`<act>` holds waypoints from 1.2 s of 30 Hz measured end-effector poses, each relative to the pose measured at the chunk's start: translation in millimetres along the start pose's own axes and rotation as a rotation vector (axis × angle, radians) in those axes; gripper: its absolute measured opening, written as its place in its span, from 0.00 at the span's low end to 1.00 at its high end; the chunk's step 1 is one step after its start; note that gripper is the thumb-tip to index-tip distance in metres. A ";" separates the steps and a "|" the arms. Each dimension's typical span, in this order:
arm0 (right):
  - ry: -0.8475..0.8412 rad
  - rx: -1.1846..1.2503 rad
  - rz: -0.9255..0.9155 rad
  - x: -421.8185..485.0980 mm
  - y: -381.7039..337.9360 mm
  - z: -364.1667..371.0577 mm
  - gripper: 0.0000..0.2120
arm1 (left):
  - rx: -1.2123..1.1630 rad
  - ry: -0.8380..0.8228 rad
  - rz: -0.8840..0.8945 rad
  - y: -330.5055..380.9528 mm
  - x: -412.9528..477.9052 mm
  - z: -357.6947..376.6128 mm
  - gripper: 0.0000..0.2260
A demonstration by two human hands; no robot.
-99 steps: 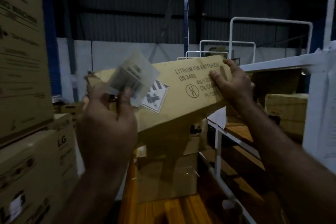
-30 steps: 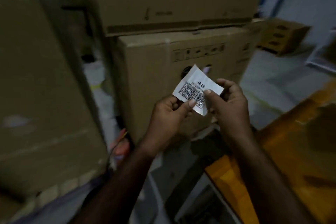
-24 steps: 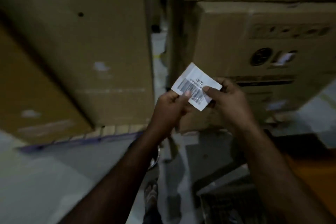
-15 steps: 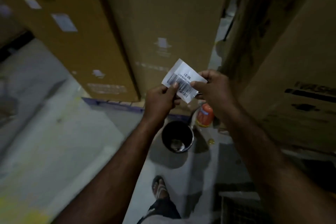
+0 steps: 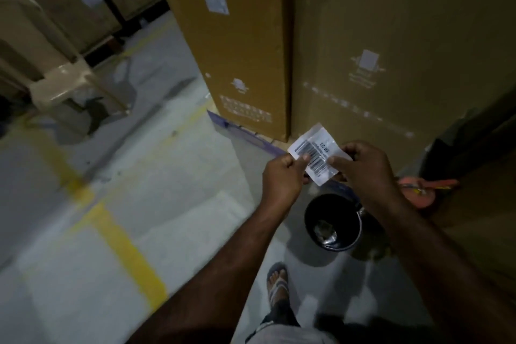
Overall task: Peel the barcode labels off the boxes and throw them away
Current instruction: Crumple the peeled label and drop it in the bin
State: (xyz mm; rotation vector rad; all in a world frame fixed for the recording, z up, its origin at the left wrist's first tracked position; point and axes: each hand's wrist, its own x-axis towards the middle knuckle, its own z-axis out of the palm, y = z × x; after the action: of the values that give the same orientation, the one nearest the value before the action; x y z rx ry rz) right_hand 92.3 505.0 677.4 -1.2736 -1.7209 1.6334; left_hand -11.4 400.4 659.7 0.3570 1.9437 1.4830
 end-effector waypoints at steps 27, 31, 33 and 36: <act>-0.351 -0.286 0.312 80.7 210.9 -24.2 0.06 | 0.546 0.191 -0.362 -172.1 39.1 101.0 0.16; -0.322 -0.326 0.435 100.6 250.4 -37.9 0.07 | 0.678 0.102 -0.434 -214.1 53.5 129.9 0.15; -0.331 -0.350 0.488 113.2 278.7 -45.3 0.06 | 0.733 0.166 -0.406 -232.3 57.4 146.0 0.13; -0.337 -0.434 0.542 126.9 319.7 -52.1 0.09 | 0.736 0.109 -0.492 -261.7 67.5 164.9 0.13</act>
State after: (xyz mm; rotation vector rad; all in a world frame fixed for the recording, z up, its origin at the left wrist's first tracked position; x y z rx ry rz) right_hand 174.4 599.2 352.7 -1.8875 -2.1491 1.9175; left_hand 89.0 479.5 370.1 0.0874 2.3940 0.4572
